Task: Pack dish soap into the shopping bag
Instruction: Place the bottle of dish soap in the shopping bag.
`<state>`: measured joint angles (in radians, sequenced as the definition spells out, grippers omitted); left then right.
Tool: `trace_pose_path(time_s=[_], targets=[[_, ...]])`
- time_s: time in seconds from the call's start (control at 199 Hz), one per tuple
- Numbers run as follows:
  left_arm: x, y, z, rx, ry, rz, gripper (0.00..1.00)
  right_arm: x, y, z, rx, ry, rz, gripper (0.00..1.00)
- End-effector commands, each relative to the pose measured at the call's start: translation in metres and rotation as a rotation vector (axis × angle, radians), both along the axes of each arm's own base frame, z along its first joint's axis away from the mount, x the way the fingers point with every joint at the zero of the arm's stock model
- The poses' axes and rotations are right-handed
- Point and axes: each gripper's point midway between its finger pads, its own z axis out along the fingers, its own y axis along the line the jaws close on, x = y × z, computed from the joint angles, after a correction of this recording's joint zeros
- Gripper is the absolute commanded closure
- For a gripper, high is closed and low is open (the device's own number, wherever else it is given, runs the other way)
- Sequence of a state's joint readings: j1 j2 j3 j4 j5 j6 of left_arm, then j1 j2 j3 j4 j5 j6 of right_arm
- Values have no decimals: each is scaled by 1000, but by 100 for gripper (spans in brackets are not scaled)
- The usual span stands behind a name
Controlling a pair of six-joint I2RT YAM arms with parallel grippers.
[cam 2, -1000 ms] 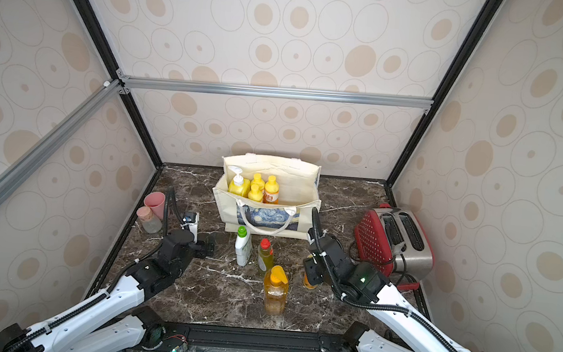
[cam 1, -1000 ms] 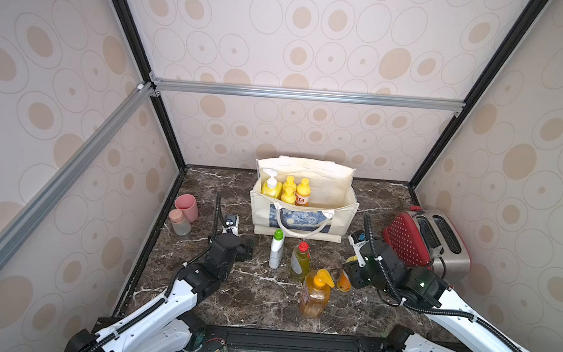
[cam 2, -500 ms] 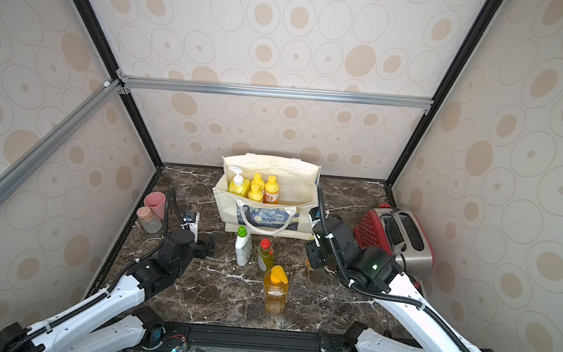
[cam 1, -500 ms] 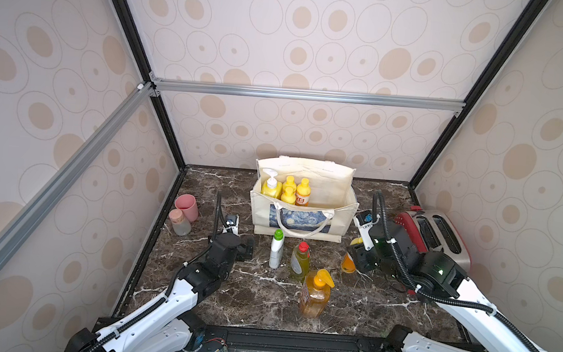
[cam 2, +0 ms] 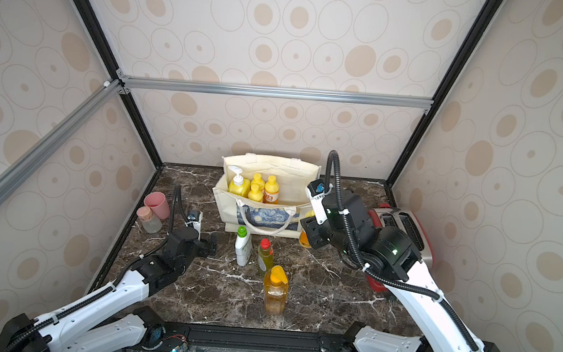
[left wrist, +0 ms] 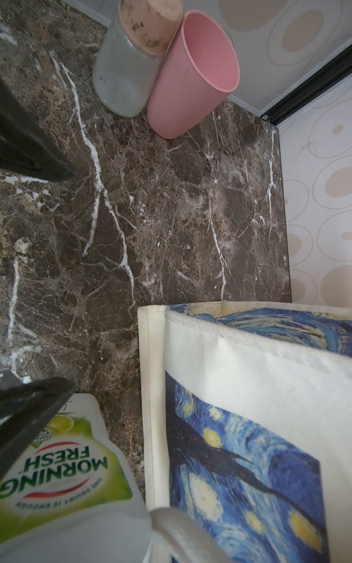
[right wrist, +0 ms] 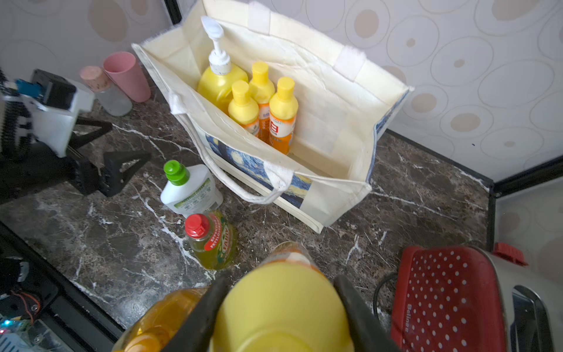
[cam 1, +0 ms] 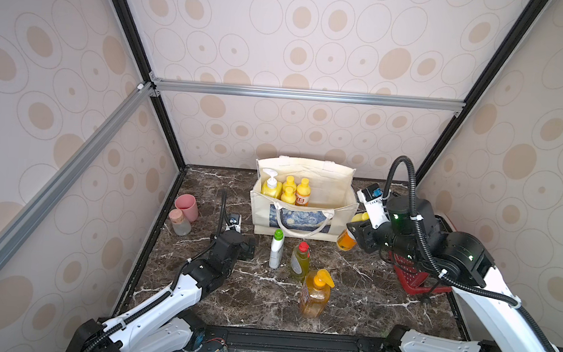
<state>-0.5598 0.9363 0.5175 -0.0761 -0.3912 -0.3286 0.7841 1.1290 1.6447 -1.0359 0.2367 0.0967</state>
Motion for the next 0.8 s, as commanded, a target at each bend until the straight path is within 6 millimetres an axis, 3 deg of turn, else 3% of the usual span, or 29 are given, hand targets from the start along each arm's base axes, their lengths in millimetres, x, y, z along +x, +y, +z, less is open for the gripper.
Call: trace_pose_path(time_s=[0.0,0.612,0.757,0.797], targets=[[6,0,15,-11,-21,15,1,-1,10,41,67,-90,60,59],[10,-5,13,0,2,1,1,11,56,128,192,-199,212,60],[9,-3,14,-3,-8,6,1,18,68,139,210,-218,237,61],[9,-2,15,-2,-9,12,1,18,68,152,233,-248,235,62]])
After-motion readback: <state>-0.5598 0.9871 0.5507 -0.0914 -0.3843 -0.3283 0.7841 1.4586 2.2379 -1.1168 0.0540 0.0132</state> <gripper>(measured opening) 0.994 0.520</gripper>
